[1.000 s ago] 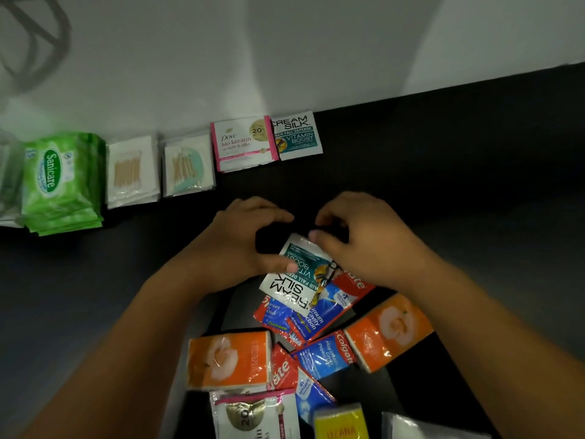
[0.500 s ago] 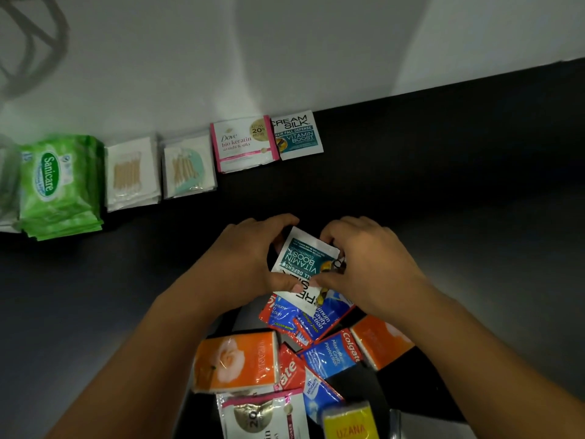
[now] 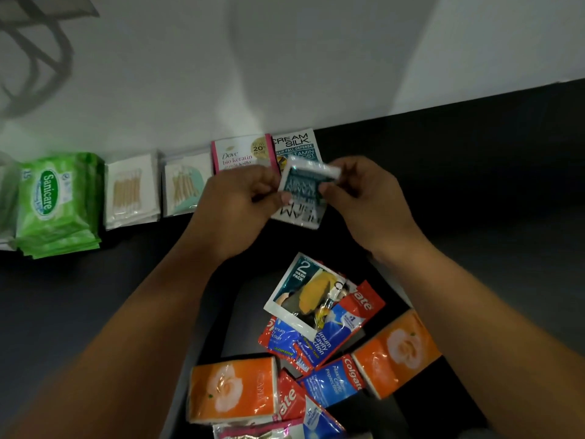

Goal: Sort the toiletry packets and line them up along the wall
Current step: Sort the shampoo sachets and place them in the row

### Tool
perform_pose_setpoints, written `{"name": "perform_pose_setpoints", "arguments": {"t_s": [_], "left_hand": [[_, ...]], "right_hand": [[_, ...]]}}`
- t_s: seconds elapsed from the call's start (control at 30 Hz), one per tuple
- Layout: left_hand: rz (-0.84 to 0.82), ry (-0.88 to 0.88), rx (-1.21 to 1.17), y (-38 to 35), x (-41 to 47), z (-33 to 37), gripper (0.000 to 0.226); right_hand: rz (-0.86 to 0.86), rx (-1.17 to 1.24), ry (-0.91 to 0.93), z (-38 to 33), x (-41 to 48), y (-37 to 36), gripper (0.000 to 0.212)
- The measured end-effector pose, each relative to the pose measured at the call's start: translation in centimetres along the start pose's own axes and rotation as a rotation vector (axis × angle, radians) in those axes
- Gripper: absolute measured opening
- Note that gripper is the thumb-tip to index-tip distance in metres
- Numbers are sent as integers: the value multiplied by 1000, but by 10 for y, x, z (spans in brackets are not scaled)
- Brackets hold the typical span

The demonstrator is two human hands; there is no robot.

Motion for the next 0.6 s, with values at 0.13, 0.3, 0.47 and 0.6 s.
{"name": "perform_pose_setpoints", "arguments": {"t_s": [0.13, 0.3, 0.47, 0.6], "left_hand": [[242, 88, -50, 19, 32, -7, 17], [331, 99, 38, 18, 56, -5, 33], [351, 183, 491, 6, 73, 0, 25], [299, 222, 730, -6, 84, -1, 27]], "right_hand": [[20, -112, 0, 5, 37, 2, 24], [84, -288, 26, -1, 71, 12, 18], [106, -668, 21, -5, 87, 15, 22], [83, -815, -5, 4, 97, 10, 19]]}}
Point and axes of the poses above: each hand's wrist, its own x-axis towards the middle knuckle, its own y-axis out of the back of the hand, z = x × y, the point moved 9 cm from there along x, towards the middle knuckle, and after that the axes turned 13 degrees about -z, right-handed, at the moved point
